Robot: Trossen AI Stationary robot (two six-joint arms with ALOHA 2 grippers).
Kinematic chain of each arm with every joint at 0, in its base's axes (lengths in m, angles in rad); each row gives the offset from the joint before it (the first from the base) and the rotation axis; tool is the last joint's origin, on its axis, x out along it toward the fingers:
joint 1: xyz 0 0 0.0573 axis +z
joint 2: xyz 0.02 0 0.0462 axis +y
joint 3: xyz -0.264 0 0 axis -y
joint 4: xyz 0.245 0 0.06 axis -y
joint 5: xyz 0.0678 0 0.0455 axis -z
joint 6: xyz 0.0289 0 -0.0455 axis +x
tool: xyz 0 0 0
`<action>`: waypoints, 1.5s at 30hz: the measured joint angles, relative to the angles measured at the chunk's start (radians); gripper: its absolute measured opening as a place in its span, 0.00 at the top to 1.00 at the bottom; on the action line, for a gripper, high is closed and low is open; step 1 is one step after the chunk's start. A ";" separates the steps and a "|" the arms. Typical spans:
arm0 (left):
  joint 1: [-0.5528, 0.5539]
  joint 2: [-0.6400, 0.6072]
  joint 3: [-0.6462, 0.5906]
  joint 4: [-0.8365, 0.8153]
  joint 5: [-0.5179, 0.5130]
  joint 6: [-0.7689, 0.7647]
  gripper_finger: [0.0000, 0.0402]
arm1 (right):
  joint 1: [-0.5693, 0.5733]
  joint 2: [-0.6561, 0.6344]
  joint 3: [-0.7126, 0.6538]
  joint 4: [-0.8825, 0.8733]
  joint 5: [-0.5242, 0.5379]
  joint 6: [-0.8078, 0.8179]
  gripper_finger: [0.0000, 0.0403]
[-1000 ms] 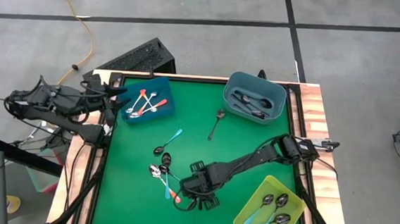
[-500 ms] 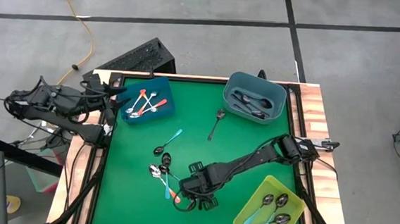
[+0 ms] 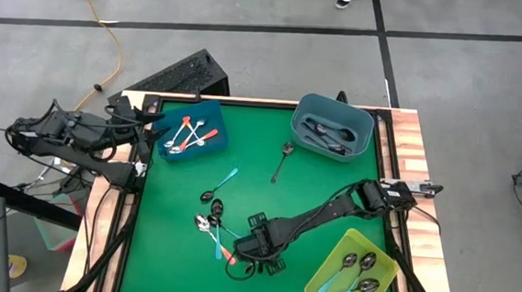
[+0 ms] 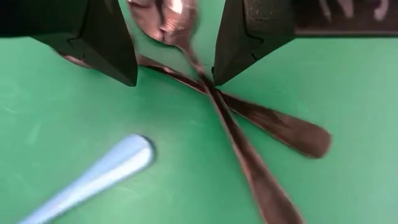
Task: Sort silverware by color (type)
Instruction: Put the black spoon into the blue bin
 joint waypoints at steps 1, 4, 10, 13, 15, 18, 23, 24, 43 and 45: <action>0.000 0.000 0.000 0.000 -0.005 0.000 0.55 | -0.003 0.000 0.000 -0.001 0.000 0.000 0.45; 0.000 0.000 0.000 0.000 -0.018 0.000 0.55 | -0.005 -0.001 -0.013 0.009 0.002 0.000 0.47; 0.000 0.000 0.000 -0.005 -0.018 0.000 0.55 | -0.003 -0.001 -0.014 0.008 0.006 -0.008 0.59; 0.000 0.000 0.000 -0.005 -0.018 0.000 0.55 | -0.005 -0.001 -0.014 0.010 0.005 -0.008 0.67; 0.000 0.000 0.000 -0.005 -0.018 0.000 0.55 | -0.009 -0.001 -0.014 0.009 0.005 -0.008 0.72; 0.000 0.000 0.000 -0.005 -0.018 0.000 0.55 | -0.010 -0.001 -0.014 0.010 0.003 -0.008 0.79; 0.000 0.000 0.000 -0.005 -0.018 0.000 0.55 | -0.010 -0.001 -0.014 0.010 0.002 -0.007 0.87; 0.000 0.000 0.000 -0.005 -0.018 0.000 0.55 | -0.010 -0.001 -0.014 0.011 0.002 -0.007 0.88; 0.000 0.000 0.000 -0.004 -0.018 0.001 0.55 | -0.009 -0.001 0.034 0.006 -0.005 0.109 0.97; 0.000 0.000 0.000 -0.004 -0.018 0.001 0.55 | -0.009 -0.001 0.063 -0.014 -0.005 0.109 0.97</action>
